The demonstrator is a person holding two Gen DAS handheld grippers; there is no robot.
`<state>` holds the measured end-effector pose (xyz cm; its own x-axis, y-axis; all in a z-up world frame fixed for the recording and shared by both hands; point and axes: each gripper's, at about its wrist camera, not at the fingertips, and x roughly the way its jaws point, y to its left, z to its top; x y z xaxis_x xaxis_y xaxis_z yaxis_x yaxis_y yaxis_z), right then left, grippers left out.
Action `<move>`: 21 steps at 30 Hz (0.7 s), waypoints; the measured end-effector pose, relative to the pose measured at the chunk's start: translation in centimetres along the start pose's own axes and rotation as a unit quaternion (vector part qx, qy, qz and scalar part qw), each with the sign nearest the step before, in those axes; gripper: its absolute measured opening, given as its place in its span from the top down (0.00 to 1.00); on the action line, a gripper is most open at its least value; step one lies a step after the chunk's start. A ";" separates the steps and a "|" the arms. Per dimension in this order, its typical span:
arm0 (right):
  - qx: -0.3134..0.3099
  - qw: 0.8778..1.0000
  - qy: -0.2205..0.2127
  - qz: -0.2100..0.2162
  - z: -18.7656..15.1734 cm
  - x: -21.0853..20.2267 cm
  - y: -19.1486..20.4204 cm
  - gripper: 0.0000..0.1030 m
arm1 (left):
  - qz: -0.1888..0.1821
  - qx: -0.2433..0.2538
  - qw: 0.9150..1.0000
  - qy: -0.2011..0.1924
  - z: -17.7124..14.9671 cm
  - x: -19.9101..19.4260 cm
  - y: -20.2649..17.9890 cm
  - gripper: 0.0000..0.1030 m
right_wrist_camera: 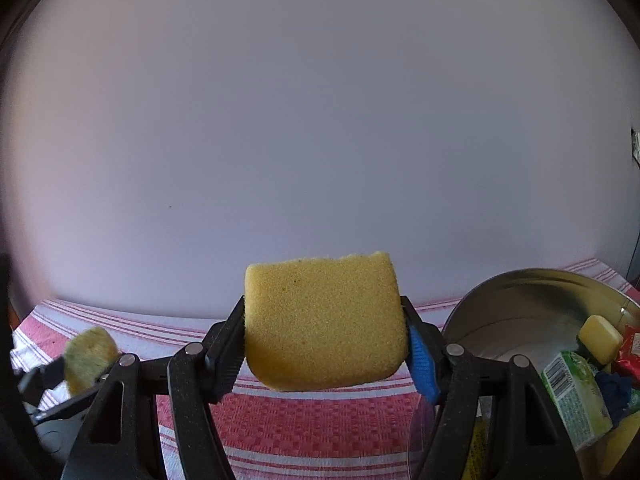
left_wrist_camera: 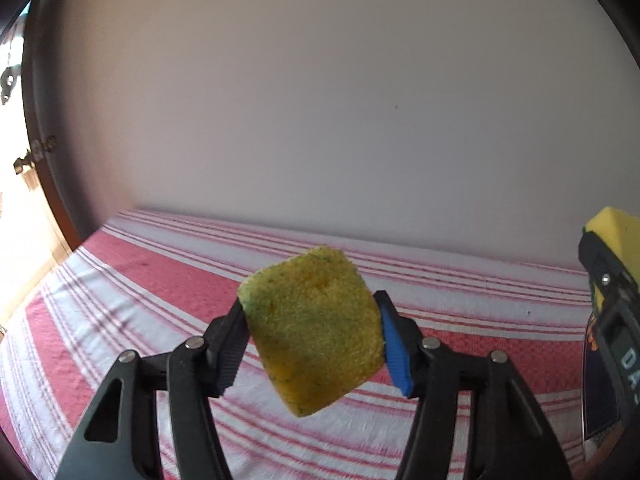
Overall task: Organize objects
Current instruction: 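Carry both sponges over the tin and release them inside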
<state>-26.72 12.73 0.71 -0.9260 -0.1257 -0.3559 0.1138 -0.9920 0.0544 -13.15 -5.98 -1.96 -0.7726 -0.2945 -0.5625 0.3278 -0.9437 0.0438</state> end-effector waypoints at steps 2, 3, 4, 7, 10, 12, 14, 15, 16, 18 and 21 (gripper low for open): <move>-0.003 1.000 -0.005 -0.002 0.1 -0.2 0.0 0.31 | 0.003 0.001 1.000 -0.009 0.0 -0.3 -0.6 0.43; -0.005 1.000 -0.009 -0.003 0.1 -0.3 -0.1 0.31 | 0.004 0.001 1.000 -0.014 -0.2 -0.8 -0.4 0.43; -0.008 1.000 -0.011 -0.004 0.1 -0.4 -0.1 0.31 | 0.005 0.000 1.000 -0.016 -0.3 -1.1 -0.4 0.43; -0.012 1.000 -0.021 -0.011 0.0 -1.1 -0.5 0.31 | 0.003 -0.004 1.000 -0.018 -0.3 -1.8 1.4 0.43; -0.015 0.999 -0.025 -0.017 0.0 -1.8 -0.9 0.31 | 0.000 -0.006 1.000 -0.019 -0.7 -1.8 2.2 0.43; -0.016 0.999 -0.030 -0.021 -0.1 -2.3 -1.2 0.31 | 0.000 -0.006 1.000 -0.023 -1.0 -2.4 2.1 0.43; -0.020 0.999 -0.033 -0.022 -0.2 -2.7 -1.3 0.31 | -0.001 -0.004 1.000 -0.027 -1.3 -3.1 1.7 0.43; -0.021 0.999 -0.034 -0.023 -0.2 -3.0 -1.4 0.31 | -0.001 -0.003 1.000 -0.029 -1.4 -3.5 1.8 0.43; -0.023 0.999 -0.035 -0.023 -0.3 -3.1 -1.5 0.31 | -0.001 -0.002 1.000 -0.029 -1.6 -3.5 1.8 0.43; -0.024 0.999 -0.036 -0.025 -0.3 -3.5 -1.8 0.31 | -0.003 -0.002 1.000 -0.031 -1.8 -4.2 1.4 0.43; -0.022 0.999 -0.036 -0.026 -0.7 -4.6 -2.4 0.31 | -0.005 -0.003 0.999 -0.033 -2.2 -5.1 0.8 0.43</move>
<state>-22.43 15.66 1.57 -0.9547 -0.0739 -0.2883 0.0786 -0.9969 -0.0050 -7.73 -4.93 -0.81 -0.8105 -0.2940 -0.5066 0.3222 -0.9461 0.0335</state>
